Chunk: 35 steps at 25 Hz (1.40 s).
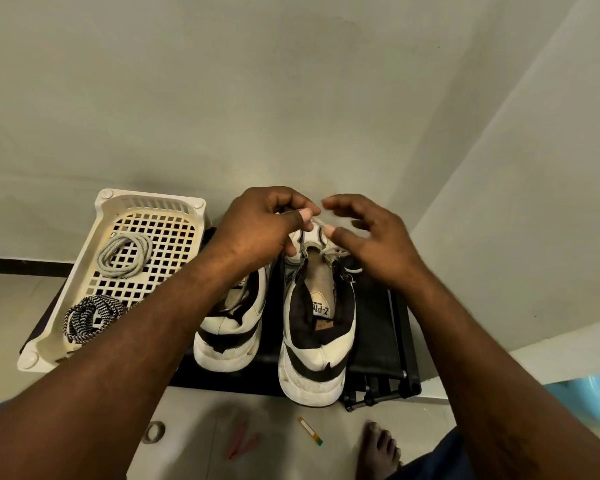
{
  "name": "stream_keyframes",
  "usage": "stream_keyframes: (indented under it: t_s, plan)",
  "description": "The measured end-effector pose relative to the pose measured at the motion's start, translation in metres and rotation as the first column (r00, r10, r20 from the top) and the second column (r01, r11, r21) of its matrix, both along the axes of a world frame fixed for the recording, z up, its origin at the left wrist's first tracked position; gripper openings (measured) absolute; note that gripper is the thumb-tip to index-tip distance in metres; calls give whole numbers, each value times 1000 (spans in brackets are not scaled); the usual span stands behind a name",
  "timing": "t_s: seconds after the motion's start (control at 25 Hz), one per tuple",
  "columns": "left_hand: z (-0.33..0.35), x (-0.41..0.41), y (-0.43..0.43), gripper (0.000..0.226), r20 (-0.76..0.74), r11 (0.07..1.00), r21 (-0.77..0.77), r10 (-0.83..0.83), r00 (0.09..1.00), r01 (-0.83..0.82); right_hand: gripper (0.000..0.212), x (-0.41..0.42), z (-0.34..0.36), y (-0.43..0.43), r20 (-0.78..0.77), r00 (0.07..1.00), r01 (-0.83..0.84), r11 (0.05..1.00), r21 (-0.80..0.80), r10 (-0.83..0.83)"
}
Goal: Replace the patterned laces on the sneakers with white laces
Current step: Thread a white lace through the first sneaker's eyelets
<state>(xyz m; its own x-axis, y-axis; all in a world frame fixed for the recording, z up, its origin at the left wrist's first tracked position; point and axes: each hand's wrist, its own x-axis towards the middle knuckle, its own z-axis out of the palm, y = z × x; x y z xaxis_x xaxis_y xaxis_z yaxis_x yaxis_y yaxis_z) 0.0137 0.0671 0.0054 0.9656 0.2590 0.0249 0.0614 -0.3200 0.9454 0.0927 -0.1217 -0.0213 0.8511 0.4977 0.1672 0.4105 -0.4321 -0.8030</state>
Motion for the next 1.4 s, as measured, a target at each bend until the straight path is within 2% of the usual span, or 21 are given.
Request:
stream_keyframes:
  t_s: [0.04, 0.08, 0.16, 0.24, 0.28, 0.32, 0.36, 0.44, 0.52, 0.56, 0.64, 0.76, 0.8, 0.88, 0.96, 1.04, 1.12, 1.24, 1.36, 1.4]
  plan:
    - [-1, 1, -2, 13, 0, 999, 32, -14, 1000, 14, 26, -6, 2, 6, -13, 995, -98, 994, 56, 99]
    - [-2, 1, -4, 12, 2, 998, 59, -7, 1000, 7, 18, -9, 2, 10, 2, 993, -118, 989, 93, 118]
    - [-3, 2, -4, 9, 1, 991, 122, 46, 999, -46, 6, -1, -4, 8, 56, 997, 41, 997, 69, -45]
    - [-4, 1, 1, 8, -16, 979, 187, 85, 996, -81, 14, 19, -9, -6, 145, 961, 262, 947, -185, -237]
    - [-5, 0, 3, 8, -31, 974, 211, 91, 995, -82, 17, 23, -11, -12, 201, 937, 342, 870, -355, -286]
    - [-6, 0, 4, 7, -45, 971, 227, 86, 995, -74, 17, 24, -12, -16, 243, 926, 373, 806, -460, -290]
    - [-7, 0, 3, 6, -54, 971, 232, 73, 996, -59, 19, 22, -13, -16, 251, 934, 346, 809, -475, -253]
    - [-9, 0, -2, 5, -56, 969, 245, 45, 997, -30, 34, 8, -12, -4, 221, 973, 135, 932, -337, -62]
    - [-9, 2, -5, 5, -48, 964, 264, 31, 998, -17, 30, -7, -10, 12, 215, 973, -34, 978, -204, 79]
    - [-9, 2, -5, 5, -43, 962, 273, 37, 998, -24, 23, -6, -13, 17, 267, 962, -2, 979, -201, 57]
    - [-9, 2, -2, 5, -36, 954, 293, 72, 997, -58, 16, 6, -16, 12, 329, 940, 187, 943, -276, -90]
    - [-11, 1, 3, 7, -51, 949, 305, 94, 994, -74, 17, 20, -17, -4, 275, 940, 310, 838, -448, -201]
    - [-11, 0, 3, 8, -59, 950, 304, 89, 994, -67, 23, 18, -17, -3, 281, 944, 290, 841, -456, -173]
    - [-11, 1, -1, 6, -73, 960, 275, 71, 995, -48, 42, 5, -15, 8, 279, 960, 141, 912, -384, -31]
    - [-11, 2, -6, 5, -66, 966, 254, 64, 996, -45, 40, -8, -14, 19, 281, 956, -6, 966, -258, 80]
    - [-11, 3, -9, 7, -27, 955, 283, 100, 995, -88, 25, -1, -16, 19, 313, 949, 38, 980, -197, 26]
    - [-11, 3, -6, 8, -17, 948, 293, 132, 991, -121, 18, 7, -15, 12, 256, 965, 119, 966, -227, -59]
    - [-14, 3, -2, 7, -53, 950, 297, 114, 992, -94, 15, 7, -18, 9, 155, 988, 55, 970, -236, -18]
    - [-18, 5, -8, 7, -60, 868, 487, 141, 988, -95, 9, 3, -19, 14, 135, 989, 86, 972, -220, -57]
    - [-20, 4, -13, 14, -101, 831, 554, 136, 986, -58, 9, 3, -19, 15, 147, 985, 121, 966, -230, -88]
